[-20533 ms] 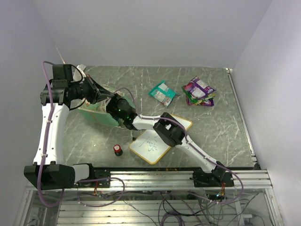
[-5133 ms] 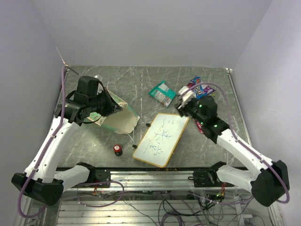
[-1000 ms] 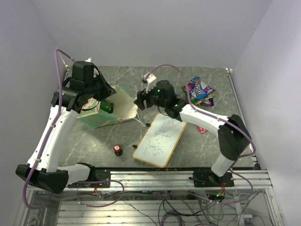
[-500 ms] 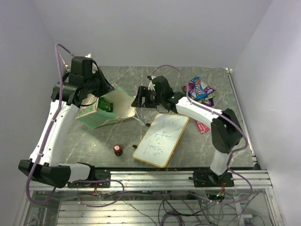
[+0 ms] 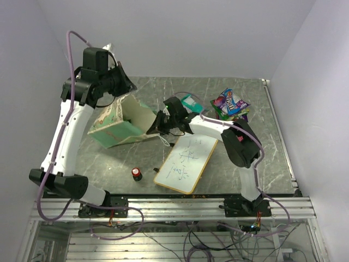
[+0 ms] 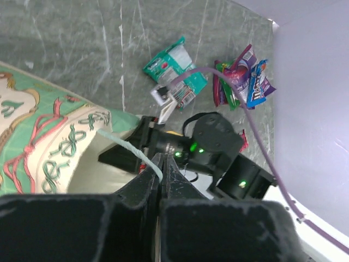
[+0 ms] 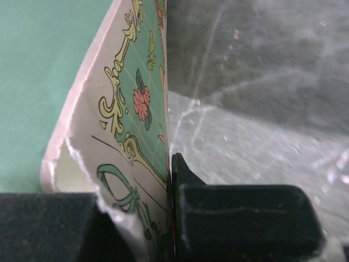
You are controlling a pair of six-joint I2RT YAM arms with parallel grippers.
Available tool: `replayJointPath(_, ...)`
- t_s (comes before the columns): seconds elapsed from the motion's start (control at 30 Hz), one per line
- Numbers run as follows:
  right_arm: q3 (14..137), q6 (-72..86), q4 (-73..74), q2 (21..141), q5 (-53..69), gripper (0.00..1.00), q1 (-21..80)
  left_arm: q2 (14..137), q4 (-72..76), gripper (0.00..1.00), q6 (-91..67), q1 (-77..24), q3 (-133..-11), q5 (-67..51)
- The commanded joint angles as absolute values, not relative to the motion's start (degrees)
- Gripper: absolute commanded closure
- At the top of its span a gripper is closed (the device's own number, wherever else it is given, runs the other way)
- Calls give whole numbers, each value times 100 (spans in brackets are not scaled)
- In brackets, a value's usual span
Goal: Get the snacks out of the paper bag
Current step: Adjust the paper bag at the center of the board.
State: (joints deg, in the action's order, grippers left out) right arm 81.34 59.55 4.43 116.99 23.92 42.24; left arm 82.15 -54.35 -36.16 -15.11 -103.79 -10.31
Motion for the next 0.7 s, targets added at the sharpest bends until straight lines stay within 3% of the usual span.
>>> replayJointPath(0.0,8645,6837,-572,12238,2566,95,4377,8593,-5579,93,-3187,-1784,-11261,-999)
replayJointPath(0.17,9705,7048,-1113,12999,2441,99,4468,8793,-5791,93,-2943,-2419,-11479,-642)
replayJointPath(0.3,9622,7428,-2511,13323,2410,96,4427,8382,-5660,93,-2838,-3192,-10467,-99)
replayJointPath(0.37,9231,7054,-2607,13416,2338,91,4390,7906,-4999,93,-2908,-3527,-9116,-103)
replayJointPath(0.43,8762,6530,-2283,13361,2296,79,4369,7484,-4580,93,-3263,-3490,-7849,-103)
replayJointPath(0.53,8163,6205,-2134,13166,2225,64,4356,7326,-4638,93,-3653,-3409,-7088,-89)
replayJointPath(0.67,7863,5641,-1703,12873,2093,62,4313,6903,-4634,93,-3861,-3321,-6655,32)
